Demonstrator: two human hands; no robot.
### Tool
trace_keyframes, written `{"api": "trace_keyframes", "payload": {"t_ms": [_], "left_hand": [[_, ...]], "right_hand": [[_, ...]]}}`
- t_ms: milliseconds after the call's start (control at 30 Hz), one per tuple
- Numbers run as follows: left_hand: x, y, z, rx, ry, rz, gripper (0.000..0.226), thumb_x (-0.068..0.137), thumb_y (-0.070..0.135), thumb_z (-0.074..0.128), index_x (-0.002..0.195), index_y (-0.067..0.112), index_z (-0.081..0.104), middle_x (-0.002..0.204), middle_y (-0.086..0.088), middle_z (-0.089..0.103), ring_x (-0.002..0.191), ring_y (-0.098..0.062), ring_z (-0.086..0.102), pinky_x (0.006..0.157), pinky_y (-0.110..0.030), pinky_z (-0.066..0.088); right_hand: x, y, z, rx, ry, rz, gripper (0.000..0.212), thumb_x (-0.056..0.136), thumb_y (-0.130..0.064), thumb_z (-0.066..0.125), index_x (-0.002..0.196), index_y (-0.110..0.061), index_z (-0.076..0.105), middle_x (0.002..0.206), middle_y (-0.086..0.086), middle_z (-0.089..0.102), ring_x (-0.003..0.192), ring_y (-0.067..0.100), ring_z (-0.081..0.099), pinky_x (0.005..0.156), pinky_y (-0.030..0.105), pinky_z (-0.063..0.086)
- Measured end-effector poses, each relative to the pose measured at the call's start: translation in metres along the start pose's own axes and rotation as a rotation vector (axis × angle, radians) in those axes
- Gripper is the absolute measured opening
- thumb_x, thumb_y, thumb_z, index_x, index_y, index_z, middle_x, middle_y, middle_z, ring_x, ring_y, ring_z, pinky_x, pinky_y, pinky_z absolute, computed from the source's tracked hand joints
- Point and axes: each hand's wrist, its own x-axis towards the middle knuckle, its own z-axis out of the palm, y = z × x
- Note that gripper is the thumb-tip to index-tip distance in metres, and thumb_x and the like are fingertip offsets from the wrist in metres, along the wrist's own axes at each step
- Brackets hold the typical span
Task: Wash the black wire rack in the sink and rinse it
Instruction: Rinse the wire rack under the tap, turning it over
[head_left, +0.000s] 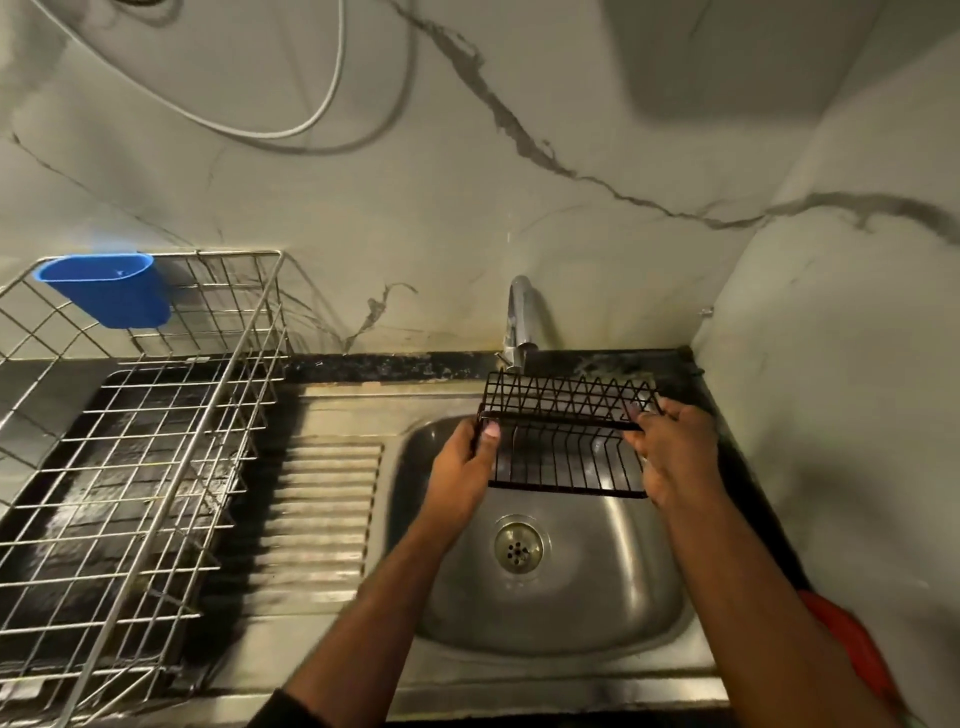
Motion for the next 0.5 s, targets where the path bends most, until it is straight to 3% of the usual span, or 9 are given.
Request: {"api": "trace_keyframes", "payload": {"t_ms": [67,133,233,333,400,500], "left_hand": [[0.006,0.002,0.011,0.124,0.085,0.035,0.029,0.108,0.039,0.040,0.102,0.019,0.061,0.091,0.003,0.070,0.074,-0.008,0.061,0.062,-0.017,0.041],[0.009,0.005,0.017,0.213,0.164,0.048,0.033,0.108,0.042,0.035,0.100,0.020,0.058,0.082,0.002,0.069,0.065,-0.007,0.060,0.057,-0.021,0.040],[0.013,0.015,0.016,0.363,0.276,0.039,0.040,0.108,0.046,0.031,0.097,0.019,0.058,0.074,0.003,0.063,0.064,-0.011,0.060,0.056,-0.025,0.040],[0.013,0.017,0.010,0.587,0.336,0.013,0.046,0.110,0.045,0.028,0.089,0.016,0.058,0.070,0.002,0.057,0.065,-0.014,0.056,0.063,-0.031,0.039],[0.009,0.017,0.007,0.645,0.364,-0.005,0.052,0.110,0.043,0.027,0.088,0.012,0.062,0.072,-0.002,0.059,0.068,-0.021,0.059,0.064,-0.033,0.040],[0.002,0.014,0.001,0.631,0.384,-0.062,0.052,0.111,0.038,0.028,0.087,0.008,0.063,0.071,-0.002,0.055,0.060,-0.014,0.050,0.063,-0.031,0.037]], "right_hand": [[0.001,-0.001,-0.005,-0.014,0.001,-0.047,0.055,0.094,0.013,0.053,0.145,-0.003,0.042,0.140,0.022,0.050,0.110,0.021,0.064,0.068,0.023,0.054],[0.002,-0.004,-0.008,-0.044,-0.024,-0.089,0.052,0.094,0.009,0.058,0.142,-0.008,0.046,0.139,0.015,0.049,0.105,0.018,0.064,0.066,0.024,0.054],[0.002,-0.007,-0.019,-0.205,-0.125,-0.172,0.038,0.094,0.004,0.062,0.128,-0.011,0.058,0.129,0.008,0.057,0.098,0.013,0.065,0.074,0.024,0.057],[-0.005,-0.006,-0.024,-0.498,-0.232,-0.340,0.027,0.094,-0.007,0.066,0.112,-0.027,0.066,0.117,0.001,0.068,0.102,0.011,0.067,0.089,0.030,0.057],[-0.011,-0.005,-0.023,-0.674,-0.284,-0.454,0.026,0.094,-0.015,0.067,0.111,-0.035,0.065,0.115,-0.010,0.068,0.101,0.004,0.065,0.089,0.029,0.056],[-0.013,-0.001,-0.017,-0.820,-0.263,-0.609,0.026,0.096,-0.017,0.064,0.121,-0.023,0.066,0.122,-0.003,0.067,0.104,0.005,0.062,0.084,0.015,0.047]]}}
